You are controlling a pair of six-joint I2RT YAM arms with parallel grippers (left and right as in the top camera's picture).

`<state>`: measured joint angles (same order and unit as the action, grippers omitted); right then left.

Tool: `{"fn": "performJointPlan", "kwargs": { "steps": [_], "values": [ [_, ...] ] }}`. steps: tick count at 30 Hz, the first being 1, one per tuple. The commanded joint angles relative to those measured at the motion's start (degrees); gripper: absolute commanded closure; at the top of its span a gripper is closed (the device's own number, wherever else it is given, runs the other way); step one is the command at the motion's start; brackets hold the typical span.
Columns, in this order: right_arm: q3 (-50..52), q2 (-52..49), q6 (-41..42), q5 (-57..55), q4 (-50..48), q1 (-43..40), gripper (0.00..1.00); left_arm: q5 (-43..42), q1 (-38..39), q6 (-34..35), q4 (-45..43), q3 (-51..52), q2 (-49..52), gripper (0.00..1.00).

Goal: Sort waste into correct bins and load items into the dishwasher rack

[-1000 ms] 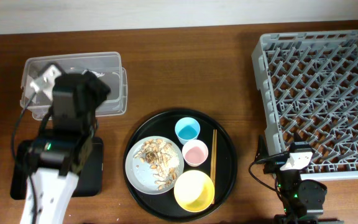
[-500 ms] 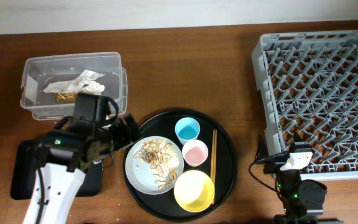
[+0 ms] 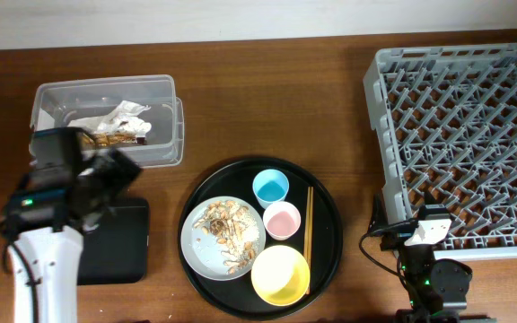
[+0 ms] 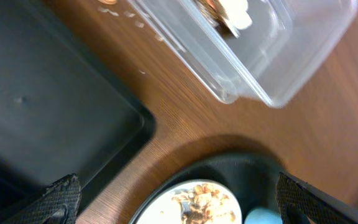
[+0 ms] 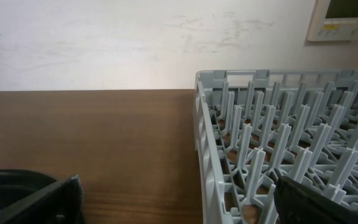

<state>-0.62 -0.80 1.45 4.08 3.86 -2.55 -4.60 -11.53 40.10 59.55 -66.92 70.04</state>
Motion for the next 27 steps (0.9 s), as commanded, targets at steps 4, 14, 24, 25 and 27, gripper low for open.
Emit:
{"fn": "performJointPlan", "kwargs": {
  "steps": [4, 14, 24, 25, 27],
  "values": [
    [0.31, 0.44, 0.26, -0.24, 0.28, -0.11, 0.01, -1.57, -6.56, 0.98, 0.74, 0.24, 0.04, 0.01],
    [0.31, 0.44, 25.94, 31.67, -6.95, -0.11, 0.01, -1.60, -6.54, 0.98, 0.72, 0.24, 0.02, 0.01],
    [0.15, 0.44, 70.25, 50.71, -29.88, -0.11, 0.01, -1.60, -6.54, 0.98, 0.74, 0.24, 0.04, 0.01],
    [-0.57, 0.44, 71.28, 49.90, -35.52, -0.11, 0.01, -1.60, -6.54, 0.98, 0.72, 0.24, 0.02, 0.01],
    [-3.91, 0.39, 72.76, 45.68, -36.15, -0.11, 0.01, -1.60, -6.54, 0.98, 0.72, 0.24, 0.02, 0.01]
  ]
}}
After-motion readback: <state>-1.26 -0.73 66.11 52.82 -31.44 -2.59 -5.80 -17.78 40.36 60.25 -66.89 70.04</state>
